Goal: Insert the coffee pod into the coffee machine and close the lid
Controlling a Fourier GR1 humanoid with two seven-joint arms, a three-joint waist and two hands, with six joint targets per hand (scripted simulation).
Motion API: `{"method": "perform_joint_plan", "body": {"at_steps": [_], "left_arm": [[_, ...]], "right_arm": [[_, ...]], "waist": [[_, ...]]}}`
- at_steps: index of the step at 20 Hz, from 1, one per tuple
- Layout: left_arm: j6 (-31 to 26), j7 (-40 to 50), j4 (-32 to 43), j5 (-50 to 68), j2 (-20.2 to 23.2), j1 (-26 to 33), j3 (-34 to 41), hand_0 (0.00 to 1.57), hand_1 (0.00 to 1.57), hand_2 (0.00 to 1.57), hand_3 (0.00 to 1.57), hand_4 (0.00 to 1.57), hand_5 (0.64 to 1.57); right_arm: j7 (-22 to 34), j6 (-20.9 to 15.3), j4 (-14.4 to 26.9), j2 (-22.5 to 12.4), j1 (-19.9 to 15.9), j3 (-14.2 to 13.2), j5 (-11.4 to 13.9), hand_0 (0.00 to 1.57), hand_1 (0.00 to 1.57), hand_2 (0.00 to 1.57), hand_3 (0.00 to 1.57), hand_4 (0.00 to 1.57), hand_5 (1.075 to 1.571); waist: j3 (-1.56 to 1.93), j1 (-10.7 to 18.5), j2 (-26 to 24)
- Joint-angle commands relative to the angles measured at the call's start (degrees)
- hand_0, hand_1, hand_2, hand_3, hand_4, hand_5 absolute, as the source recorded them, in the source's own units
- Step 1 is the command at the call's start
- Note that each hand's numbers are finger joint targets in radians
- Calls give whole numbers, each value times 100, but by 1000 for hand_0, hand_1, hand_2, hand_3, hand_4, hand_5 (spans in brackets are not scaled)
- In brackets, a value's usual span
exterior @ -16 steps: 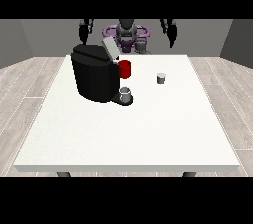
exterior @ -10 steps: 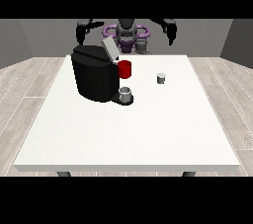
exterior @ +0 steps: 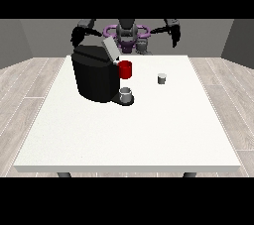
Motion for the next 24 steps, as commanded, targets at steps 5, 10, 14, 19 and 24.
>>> {"method": "perform_joint_plan", "body": {"at_steps": [5, 10, 14, 19, 24], "left_arm": [[-402, 680, 805, 72, 574, -1108, 411, 0, 0, 0, 0, 0, 1571], [-271, 341, 1755, -338, 709, -1355, 475, 0, 0, 0, 0, 0, 1571], [-386, 307, 2618, -197, 1126, -1943, 950, 0, 0, 0, 0, 0, 1571], [-136, 484, 3112, -583, 844, -2129, 650, 0, 0, 0, 0, 0, 1571], [-44, 176, 3467, -1013, 887, -2156, 429, 0, 0, 0, 0, 0, 1571]], "right_arm": [[-181, -84, 136, 127, -379, 130, -23, 0, 0, 0, 0, 168, 1571], [244, 51, -247, -29, -404, 291, -2, 0, 0, 0, 0, 233, 1571], [393, -261, -462, 131, -683, 604, 88, 0, 0, 0, 0, 259, 1571], [532, -336, -161, 132, -717, 418, 126, 0, 0, 0, 0, 358, 1571], [266, -259, 222, 131, -582, 528, 207, 0, 0, 0, 0, 371, 1571]], "waist": [[2, -263, 529], [0, -574, 645], [-2, -723, 1036], [0, -599, 827], [0, -581, 937]]}}
